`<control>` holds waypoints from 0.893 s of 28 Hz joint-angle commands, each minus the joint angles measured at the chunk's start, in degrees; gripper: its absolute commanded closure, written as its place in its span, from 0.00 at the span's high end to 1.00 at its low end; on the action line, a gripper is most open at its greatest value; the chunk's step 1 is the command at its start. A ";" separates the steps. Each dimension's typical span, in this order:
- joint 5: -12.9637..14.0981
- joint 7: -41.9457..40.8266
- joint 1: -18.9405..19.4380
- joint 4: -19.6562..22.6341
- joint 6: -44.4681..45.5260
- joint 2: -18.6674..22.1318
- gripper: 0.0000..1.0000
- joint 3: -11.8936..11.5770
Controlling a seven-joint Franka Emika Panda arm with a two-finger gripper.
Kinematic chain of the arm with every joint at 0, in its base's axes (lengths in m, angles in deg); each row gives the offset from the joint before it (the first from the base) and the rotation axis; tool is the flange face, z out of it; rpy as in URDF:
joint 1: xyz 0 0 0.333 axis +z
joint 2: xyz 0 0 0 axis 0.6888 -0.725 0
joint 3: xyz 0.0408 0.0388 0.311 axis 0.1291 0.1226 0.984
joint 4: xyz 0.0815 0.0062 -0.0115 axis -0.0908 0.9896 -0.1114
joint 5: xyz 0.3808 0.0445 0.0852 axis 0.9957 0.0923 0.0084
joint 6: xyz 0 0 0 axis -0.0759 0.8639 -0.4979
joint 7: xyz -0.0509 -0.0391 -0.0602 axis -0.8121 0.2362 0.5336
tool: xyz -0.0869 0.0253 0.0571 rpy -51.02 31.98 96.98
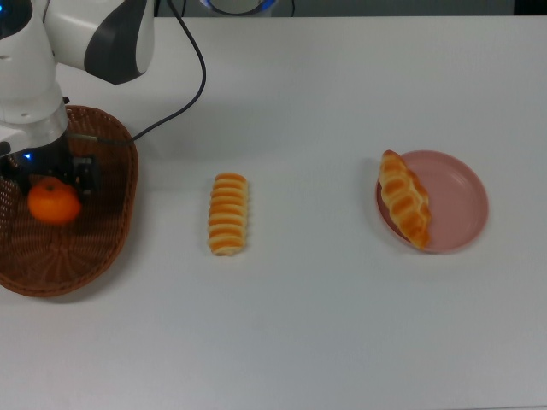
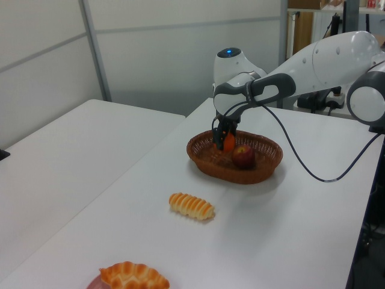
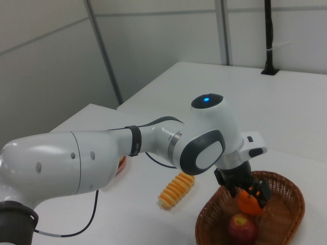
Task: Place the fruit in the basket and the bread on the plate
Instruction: 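Carry the orange to the basket and release beside the apple, then lower the gripper onto the striped bread roll and grasp it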
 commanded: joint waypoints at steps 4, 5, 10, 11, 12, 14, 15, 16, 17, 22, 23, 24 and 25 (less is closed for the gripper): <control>0.11 -1.46 0.72 0.46 5.22 3.70 1.00 1.08; 0.29 -1.28 1.16 0.46 6.19 4.05 1.00 1.18; 3.89 0.56 7.31 0.37 10.42 6.08 1.00 1.62; 4.42 1.26 8.28 0.37 10.95 6.17 1.00 1.62; 4.77 2.14 9.42 0.37 11.30 6.08 1.00 1.62; 5.21 4.16 12.32 0.64 11.65 5.82 1.00 1.70; 5.21 4.60 12.94 0.81 12.00 5.64 1.00 1.70; 5.21 4.96 13.64 1.16 12.35 5.38 1.00 1.70; 5.30 5.31 14.52 1.60 12.62 5.20 1.00 1.70; 5.21 7.33 17.60 3.54 12.18 2.31 1.00 1.70; 5.21 7.94 17.95 3.54 12.09 1.43 1.00 1.62; 4.86 8.99 18.48 3.54 11.92 -0.23 1.00 1.62; 4.60 9.35 18.83 3.62 11.83 -0.86 1.00 1.62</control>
